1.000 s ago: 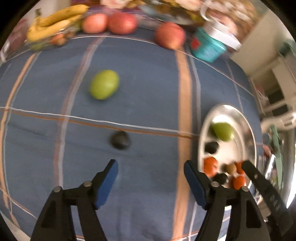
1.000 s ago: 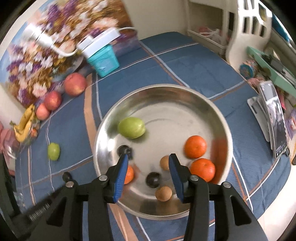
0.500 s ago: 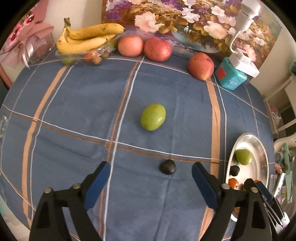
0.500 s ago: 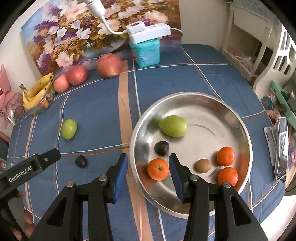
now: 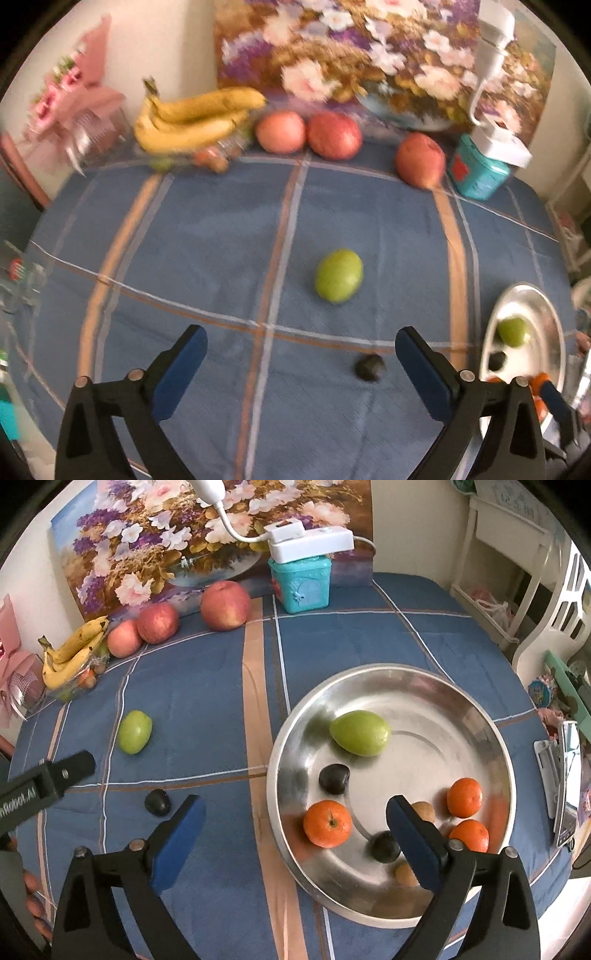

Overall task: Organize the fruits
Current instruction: 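Move both open tools back toward the last dark plum and green pear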

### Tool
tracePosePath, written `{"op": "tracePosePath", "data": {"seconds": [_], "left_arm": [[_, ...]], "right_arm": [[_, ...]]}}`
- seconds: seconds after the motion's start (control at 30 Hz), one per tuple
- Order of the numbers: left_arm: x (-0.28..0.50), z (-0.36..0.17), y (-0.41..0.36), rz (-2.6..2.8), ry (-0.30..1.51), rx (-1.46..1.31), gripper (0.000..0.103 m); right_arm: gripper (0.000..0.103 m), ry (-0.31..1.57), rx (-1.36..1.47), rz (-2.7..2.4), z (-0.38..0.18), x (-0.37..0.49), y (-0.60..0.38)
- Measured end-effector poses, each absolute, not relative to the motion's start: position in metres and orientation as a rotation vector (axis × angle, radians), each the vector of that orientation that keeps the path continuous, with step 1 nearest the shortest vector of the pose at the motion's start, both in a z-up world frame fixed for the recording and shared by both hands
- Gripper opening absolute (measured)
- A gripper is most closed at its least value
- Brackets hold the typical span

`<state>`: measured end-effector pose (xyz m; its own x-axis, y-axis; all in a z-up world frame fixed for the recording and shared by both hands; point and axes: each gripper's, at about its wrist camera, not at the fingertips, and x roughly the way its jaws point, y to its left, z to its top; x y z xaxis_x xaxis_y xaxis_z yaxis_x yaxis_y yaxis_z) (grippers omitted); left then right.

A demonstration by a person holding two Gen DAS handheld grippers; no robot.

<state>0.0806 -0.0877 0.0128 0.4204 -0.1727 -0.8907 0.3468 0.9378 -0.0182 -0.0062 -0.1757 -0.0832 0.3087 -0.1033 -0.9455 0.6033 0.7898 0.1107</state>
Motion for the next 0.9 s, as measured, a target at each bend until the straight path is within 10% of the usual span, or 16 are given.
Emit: {"op": "tracePosePath", "data": {"seconds": [0.9], "left_arm": [[0.132, -0.012, -0.017, -0.116, 1.186, 0.148, 0.103]], "right_arm": [[0.098, 1.175, 0.42, -0.303, -0.088, 0.048, -0.113]]}}
